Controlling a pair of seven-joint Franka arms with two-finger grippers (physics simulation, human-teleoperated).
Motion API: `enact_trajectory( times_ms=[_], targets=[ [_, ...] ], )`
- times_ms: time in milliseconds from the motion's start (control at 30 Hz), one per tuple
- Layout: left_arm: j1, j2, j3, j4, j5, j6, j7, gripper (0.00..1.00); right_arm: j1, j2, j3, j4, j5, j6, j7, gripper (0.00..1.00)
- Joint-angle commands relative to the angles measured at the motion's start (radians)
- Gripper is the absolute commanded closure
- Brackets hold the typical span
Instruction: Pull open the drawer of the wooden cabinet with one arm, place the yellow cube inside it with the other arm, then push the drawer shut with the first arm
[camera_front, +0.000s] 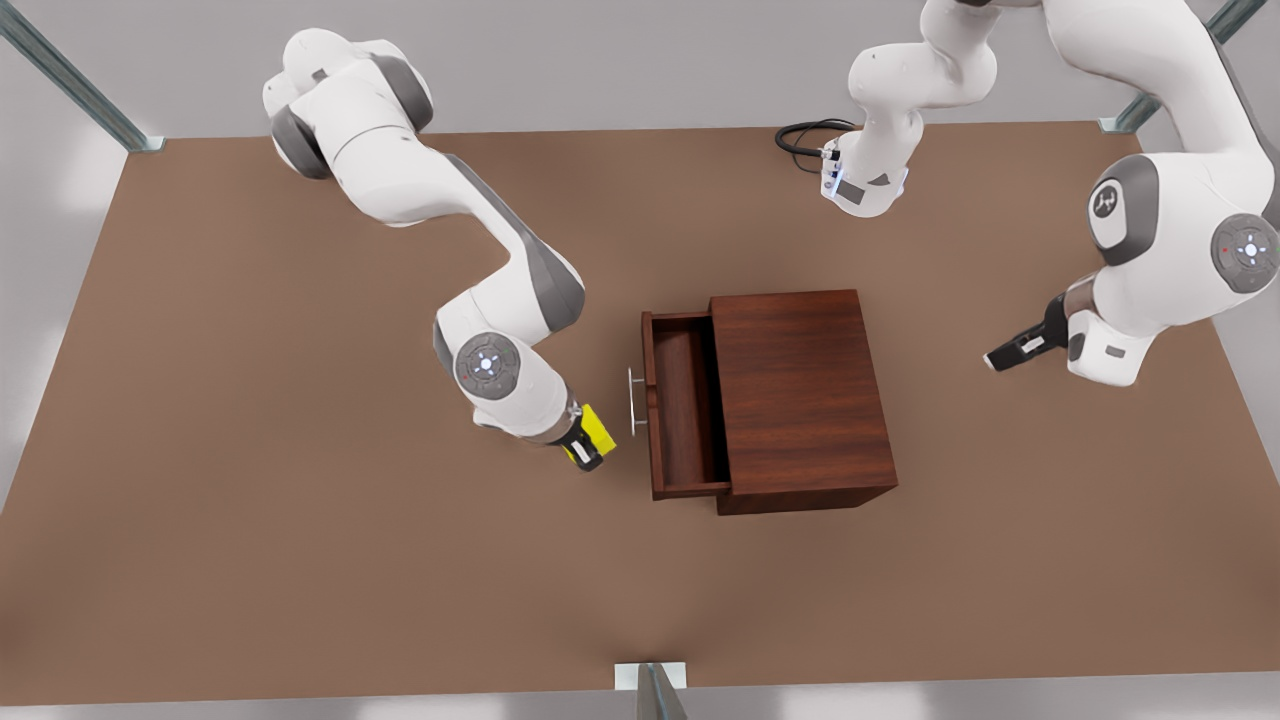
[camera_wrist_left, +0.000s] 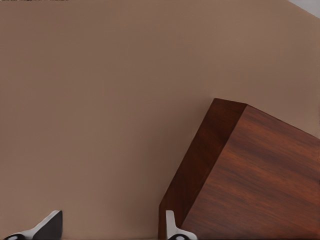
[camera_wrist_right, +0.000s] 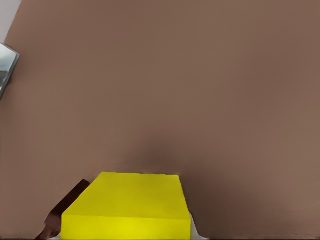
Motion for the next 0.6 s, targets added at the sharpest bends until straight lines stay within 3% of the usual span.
enact_trajectory(
  times_ms=[0, 133, 567],
  targets=[
    [-0.026, -0.006, 0.01, -0.013, -0.037, 0.089, 0.465, 0.0, 0.036, 0.013, 0.005, 0.01, 0.001, 0.054, 0.843, 0.37],
    [-0.029, -0.003, 0.01, -0.016, -0.036, 0.049, 0.403, 0.0, 0.108, 0.065, 0.005, 0.086, -0.002, 0.108, 1.007, 0.37],
    [-0.031, -0.004, 0.01, -0.019, -0.036, 0.037, 0.383, 0.0, 0.174, 0.134, 0.005, 0.124, -0.002, 0.159, 1.071, 0.36]
  ],
)
